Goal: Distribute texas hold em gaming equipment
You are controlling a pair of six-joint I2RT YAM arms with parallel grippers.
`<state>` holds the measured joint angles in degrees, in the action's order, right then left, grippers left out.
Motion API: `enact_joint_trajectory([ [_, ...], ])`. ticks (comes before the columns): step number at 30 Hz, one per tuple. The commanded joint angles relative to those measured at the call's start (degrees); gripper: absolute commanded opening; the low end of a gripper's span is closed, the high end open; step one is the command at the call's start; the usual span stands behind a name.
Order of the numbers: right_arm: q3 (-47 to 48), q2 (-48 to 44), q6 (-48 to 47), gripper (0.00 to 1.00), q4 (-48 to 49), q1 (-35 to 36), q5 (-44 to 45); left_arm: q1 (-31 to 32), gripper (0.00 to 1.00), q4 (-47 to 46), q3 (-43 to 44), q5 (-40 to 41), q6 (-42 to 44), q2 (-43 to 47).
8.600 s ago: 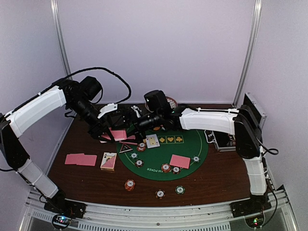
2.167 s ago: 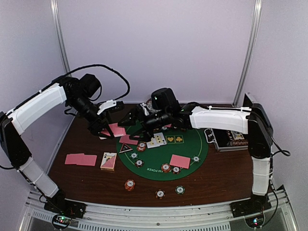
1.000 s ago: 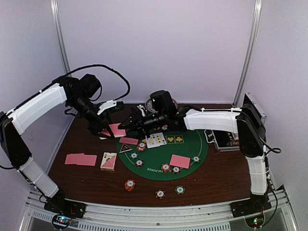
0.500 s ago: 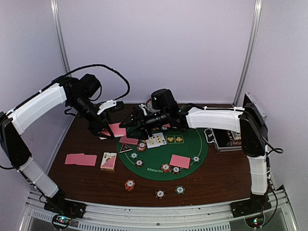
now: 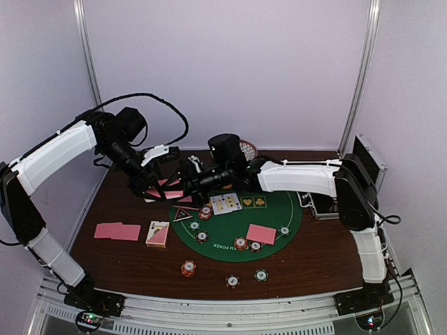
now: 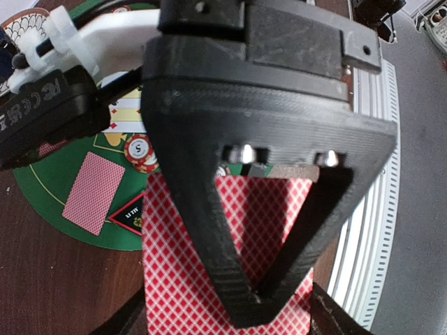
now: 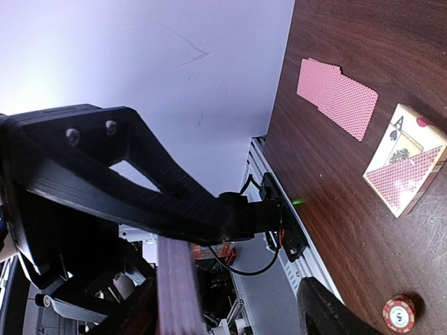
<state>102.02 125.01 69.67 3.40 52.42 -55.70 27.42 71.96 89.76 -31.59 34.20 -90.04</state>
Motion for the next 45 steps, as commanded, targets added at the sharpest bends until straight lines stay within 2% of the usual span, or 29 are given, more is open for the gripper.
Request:
enact_joint_trajectory([
  [1, 1.25, 0.18, -3.01, 0.65, -3.51, -0.91, -0.14, -0.44, 0.0, -0.87, 0.97, -1.61, 0.08, 1.25],
  [7, -1.54, -3.88, -9.48, 0.57, -12.13, -3.37, 2.48, -0.44, 0.0, -0.86, 1.12, -1.87, 0.09, 1.36],
  [12, -2.88, -5.59, -9.83, 0.52, -11.86, -3.82, 2.01, -0.44, 0.0, -0.86, 0.91, -2.02, 0.12, 1.37],
  [18, -3.0, -8.15, -8.68, 0.53, -8.99, -3.97, 0.85, -0.44, 0.0, -0.9, 0.52, -1.72, 0.17, 1.59],
  [19, -3.05, -8.46, -8.46, 0.52, -8.71, -3.99, 0.79, -0.44, 0.0, -0.91, 0.46, -1.68, 0.17, 1.51],
  [25, -2.92, -9.39, -7.49, 0.26, -8.09, -4.17, 0.14, -0.44, 0.0, -0.89, 0.34, -1.47, 0.26, 1.5],
  [36, -3.95, -10.7, -5.0, 0.0, -5.3, -4.25, -1.22, -0.44, 0.0, -0.86, 0.07, -0.57, 0.43, 1.47],
  [45, -6.63, -14.51, -5.97, 0.0, -5.69, -6.6, -1.84, -0.44, 0.0, -0.91, -0.19, -0.19, 0.42, 1.45],
])
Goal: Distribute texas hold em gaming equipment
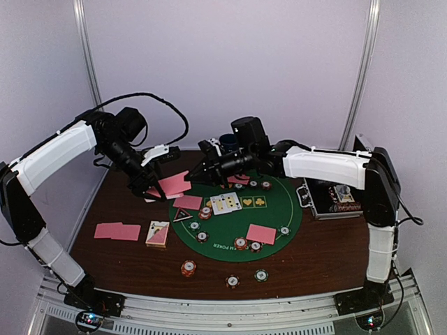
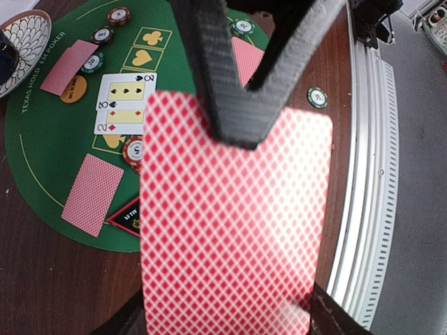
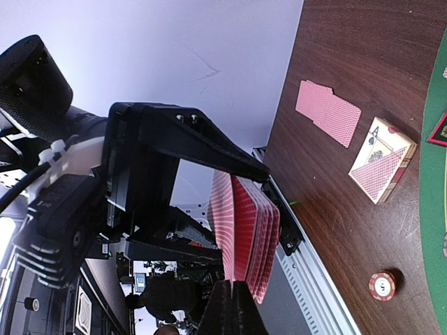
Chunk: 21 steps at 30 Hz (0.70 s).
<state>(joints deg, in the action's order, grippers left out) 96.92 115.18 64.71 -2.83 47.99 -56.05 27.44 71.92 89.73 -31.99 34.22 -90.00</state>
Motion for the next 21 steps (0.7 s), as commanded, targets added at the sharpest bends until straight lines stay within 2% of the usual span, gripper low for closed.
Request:
enact_joint_trajectory([
  [1, -1.78, -5.27, -2.23, 0.0, -0.74, -2.81, -1.54, -0.46, 0.0, -0.87, -0.25, 0.25, 0.41, 1.4],
  [4, -1.1, -7.48, -9.14, 0.0, -9.2, -4.97, -0.55, -0.46, 0.0, -0.83, -0.33, 0.27, 0.32, 1.49],
  [7, 3.93, -8.98, -25.69, 0.0, -26.28, -6.74, 4.82, -0.46, 0.0, -0.83, -0.65, 0.52, 0.35, 1.71],
  [10, 11.46, -8.96, -42.93, 0.0, -44.29, -6.86, 18.39, -0.46, 0.0, -0.89, -0.94, 0.8, 0.32, 1.82],
  [12, 13.23, -9.12, -51.14, 0.0, -49.42, -6.71, 27.93, -0.46, 0.0, -0.87, -1.11, 0.78, 0.32, 1.97],
  [17, 7.53, -9.4, -68.51, 0.0, -47.5, -3.52, 54.64, -0.46, 0.0, -0.84, -1.23, 0.7, 0.24, 2.02],
  [21, 0.07, -7.33, -82.54, 0.0, -36.42, 1.5, 75.31, -0.46, 0.0, -0.87, -1.4, 0.76, 0.26, 2.15],
])
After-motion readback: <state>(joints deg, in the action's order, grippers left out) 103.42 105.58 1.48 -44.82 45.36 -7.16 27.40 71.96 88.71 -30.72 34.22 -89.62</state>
